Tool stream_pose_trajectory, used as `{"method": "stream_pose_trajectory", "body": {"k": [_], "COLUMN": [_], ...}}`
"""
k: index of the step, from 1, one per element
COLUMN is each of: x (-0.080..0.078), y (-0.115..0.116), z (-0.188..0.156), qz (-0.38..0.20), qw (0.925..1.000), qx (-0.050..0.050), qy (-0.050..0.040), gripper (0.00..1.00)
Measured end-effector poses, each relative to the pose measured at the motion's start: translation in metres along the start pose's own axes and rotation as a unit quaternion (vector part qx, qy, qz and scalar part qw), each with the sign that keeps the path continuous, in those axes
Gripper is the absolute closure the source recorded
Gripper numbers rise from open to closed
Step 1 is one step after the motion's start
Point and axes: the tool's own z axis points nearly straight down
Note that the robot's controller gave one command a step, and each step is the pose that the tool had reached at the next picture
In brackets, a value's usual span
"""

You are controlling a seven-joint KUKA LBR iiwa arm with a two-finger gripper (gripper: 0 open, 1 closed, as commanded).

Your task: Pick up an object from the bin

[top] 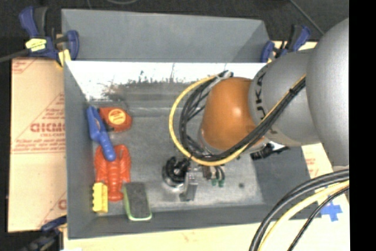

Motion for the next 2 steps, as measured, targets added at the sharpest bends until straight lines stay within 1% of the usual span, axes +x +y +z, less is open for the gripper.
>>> {"method": "stream_pose_trajectory", "body": {"k": [1,2], "x": [0.0058,0.0058], "y": [-0.0017,-0.0017], "z": [0.0297,0.0297], "qz": [-0.099,-0.099], "qw": [0.995,0.995], "qx": [-0.003,-0.003], "qy": [-0.0113,-0.0113], "gripper": [1.0,1.0]}}
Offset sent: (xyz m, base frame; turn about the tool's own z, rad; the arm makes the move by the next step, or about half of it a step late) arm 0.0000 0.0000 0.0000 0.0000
